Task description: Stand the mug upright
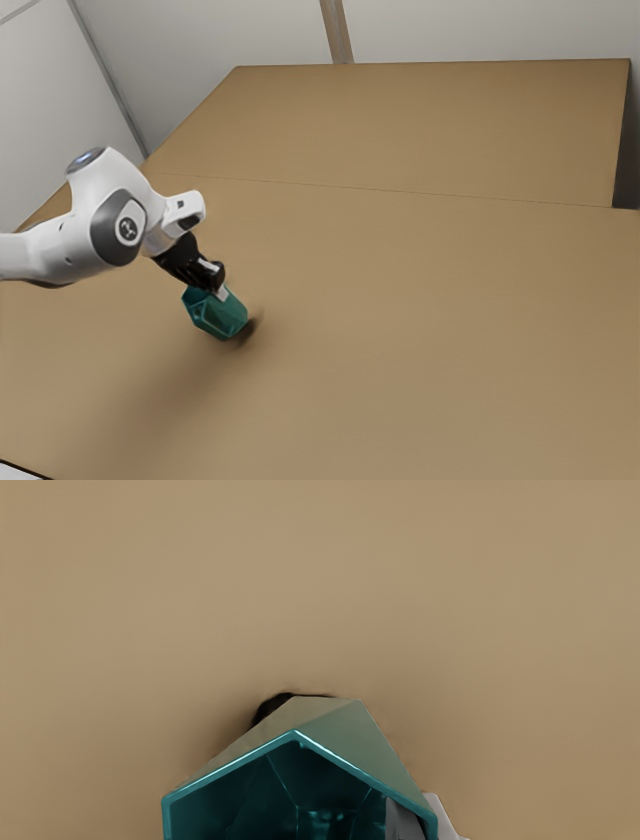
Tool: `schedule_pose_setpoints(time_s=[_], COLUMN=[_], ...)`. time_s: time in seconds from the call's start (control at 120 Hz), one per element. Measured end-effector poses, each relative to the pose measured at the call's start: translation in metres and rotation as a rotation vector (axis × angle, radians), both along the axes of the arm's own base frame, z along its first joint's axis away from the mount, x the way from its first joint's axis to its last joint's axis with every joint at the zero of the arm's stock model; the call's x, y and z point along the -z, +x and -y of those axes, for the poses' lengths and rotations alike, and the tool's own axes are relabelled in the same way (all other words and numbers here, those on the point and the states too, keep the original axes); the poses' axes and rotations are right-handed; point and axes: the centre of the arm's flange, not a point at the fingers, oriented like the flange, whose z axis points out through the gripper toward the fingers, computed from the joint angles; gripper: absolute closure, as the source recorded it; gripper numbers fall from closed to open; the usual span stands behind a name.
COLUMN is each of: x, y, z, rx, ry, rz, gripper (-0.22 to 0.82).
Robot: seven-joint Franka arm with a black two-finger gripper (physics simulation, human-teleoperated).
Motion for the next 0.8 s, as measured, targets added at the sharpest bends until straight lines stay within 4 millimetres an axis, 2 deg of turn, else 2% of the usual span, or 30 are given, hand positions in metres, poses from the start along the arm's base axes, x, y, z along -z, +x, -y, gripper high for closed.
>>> schedule_pose_setpoints(time_s=[0.117, 0.283, 0.4, 0.517, 0.658, 0.8], x=[0.007, 0.010, 0.004, -0.019, -0.045, -0.104], y=[-0.009, -0.011, -0.007, 0.006, 0.015, 0.064], z=[-0.005, -0.005, -0.004, 0.002, 0.009, 0.008], rx=[-0.021, -0.031, -0.035, -0.022, -0.003, 0.045], ry=[-0.013, -0.022, -0.023, -0.018, -0.015, 0.039], rz=[-0.041, -0.067, -0.060, -0.014, 0.030, 0.062], gripper=[0.76, 0.40, 0.23, 0.13, 0.07, 0.03])
